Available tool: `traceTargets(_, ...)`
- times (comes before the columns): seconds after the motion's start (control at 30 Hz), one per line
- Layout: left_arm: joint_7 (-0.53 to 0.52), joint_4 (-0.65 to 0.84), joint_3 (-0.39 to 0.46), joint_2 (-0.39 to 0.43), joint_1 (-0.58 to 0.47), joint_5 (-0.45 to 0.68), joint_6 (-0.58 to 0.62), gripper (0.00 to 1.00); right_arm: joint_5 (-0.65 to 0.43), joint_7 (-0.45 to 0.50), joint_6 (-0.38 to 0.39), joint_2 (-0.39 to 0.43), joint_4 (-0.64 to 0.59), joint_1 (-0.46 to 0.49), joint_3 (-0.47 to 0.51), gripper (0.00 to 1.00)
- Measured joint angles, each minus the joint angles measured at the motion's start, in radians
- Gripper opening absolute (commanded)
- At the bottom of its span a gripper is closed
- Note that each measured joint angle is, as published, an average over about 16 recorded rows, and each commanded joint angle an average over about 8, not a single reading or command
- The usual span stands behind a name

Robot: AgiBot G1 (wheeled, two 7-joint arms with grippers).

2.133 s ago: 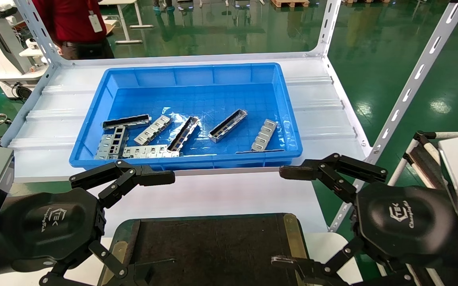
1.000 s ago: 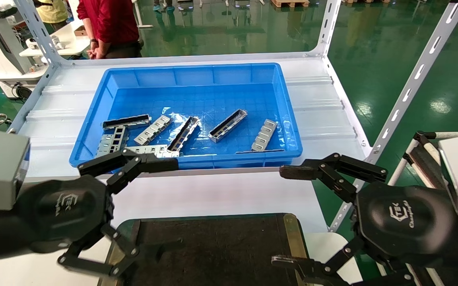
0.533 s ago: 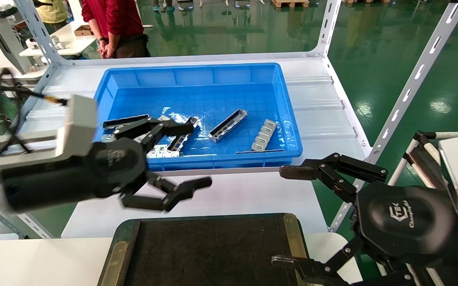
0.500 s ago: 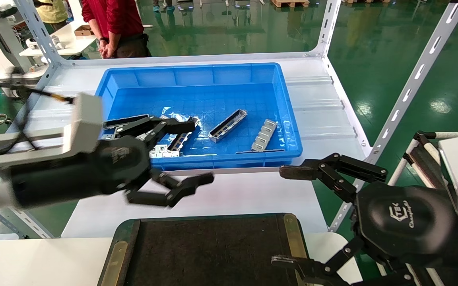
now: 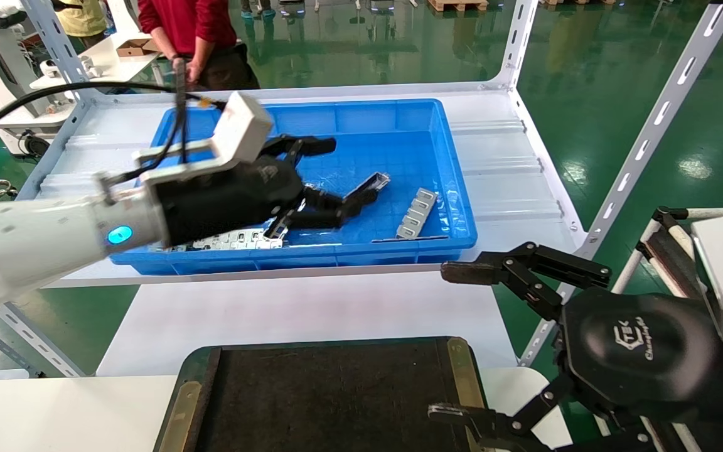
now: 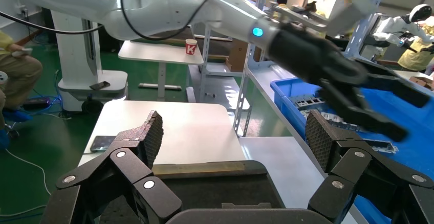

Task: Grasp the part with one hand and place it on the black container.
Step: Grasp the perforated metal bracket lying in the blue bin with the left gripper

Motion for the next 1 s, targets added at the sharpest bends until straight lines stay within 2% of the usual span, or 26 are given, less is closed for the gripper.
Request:
traceTargets(0.47, 0.144, 0.403, 0.042, 0.220, -0.156, 0.098, -0.180, 1.00, 0.000, 0.000, 0.000, 0.000, 0.000, 0.000, -0.001, 1.00)
traceTargets(0.77, 0.180, 0.538, 0.074, 0.282, -0.190, 0.091, -0.237, 1.00, 0.001, 0.000, 0.000, 0.000, 0.000, 0.000, -0.001, 1.00)
traceTargets(0.83, 0.175, 0.548, 0.086, 0.286, -0.191, 0.085, -0.244, 0.96, 0.001, 0.000, 0.000, 0.000, 0.000, 0.000, -0.001, 0.98)
traceTargets(0.87, 0.171, 0.550, 0.093, 0.288, -0.190, 0.083, -0.249, 0.86, 0.001, 0.000, 0.000, 0.000, 0.000, 0.000, -0.001, 0.85)
traceTargets(1.0, 0.151, 0.548, 0.125, 0.290, -0.184, 0.072, -0.267, 0.36, 0.001, -0.001, 0.000, 0.000, 0.000, 0.000, -0.001, 0.35)
